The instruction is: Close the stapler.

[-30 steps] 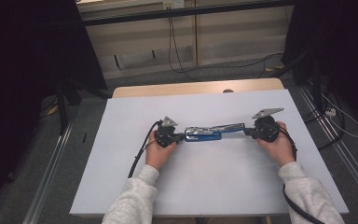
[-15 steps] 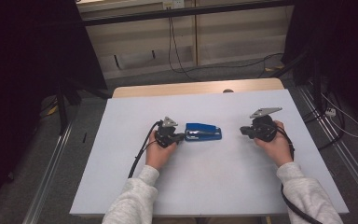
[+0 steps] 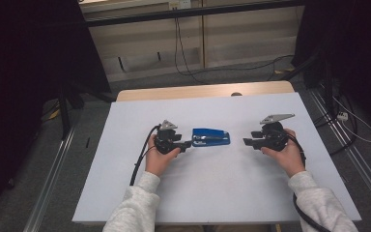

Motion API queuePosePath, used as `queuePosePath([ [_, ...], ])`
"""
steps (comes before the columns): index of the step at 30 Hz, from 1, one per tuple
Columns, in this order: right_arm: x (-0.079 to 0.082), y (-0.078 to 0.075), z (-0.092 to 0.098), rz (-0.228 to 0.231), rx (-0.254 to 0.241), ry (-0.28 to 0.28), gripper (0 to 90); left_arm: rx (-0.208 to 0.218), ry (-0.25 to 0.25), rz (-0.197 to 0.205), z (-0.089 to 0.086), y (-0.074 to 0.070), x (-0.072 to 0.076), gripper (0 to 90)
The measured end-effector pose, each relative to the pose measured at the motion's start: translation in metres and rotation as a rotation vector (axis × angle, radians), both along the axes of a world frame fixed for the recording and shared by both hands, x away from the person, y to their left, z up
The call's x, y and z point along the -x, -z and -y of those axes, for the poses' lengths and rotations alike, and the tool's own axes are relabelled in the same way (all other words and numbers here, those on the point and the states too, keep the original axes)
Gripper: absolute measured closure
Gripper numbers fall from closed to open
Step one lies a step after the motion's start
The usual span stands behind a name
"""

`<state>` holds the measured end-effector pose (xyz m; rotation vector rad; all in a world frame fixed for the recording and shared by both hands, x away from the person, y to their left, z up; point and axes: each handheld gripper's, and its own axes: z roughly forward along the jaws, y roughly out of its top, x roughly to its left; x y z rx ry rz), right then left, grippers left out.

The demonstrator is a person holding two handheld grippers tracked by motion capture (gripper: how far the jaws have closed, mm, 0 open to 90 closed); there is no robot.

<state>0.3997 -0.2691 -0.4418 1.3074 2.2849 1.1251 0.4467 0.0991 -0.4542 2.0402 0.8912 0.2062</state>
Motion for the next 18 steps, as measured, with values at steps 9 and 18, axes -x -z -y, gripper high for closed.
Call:
queuePosePath([
  [9, 0.019, -0.005, 0.008, 0.001, -0.032, 0.011, 26.7, 0.033, 0.018, -0.02, -0.015, -0.01, 0.018, 20.5],
  [18, 0.035, -0.008, 0.007, 0.012, -0.043, -0.004, 18.8, 0.057, 0.008, -0.007, -0.033, -0.017, 0.028, 13.4],
])
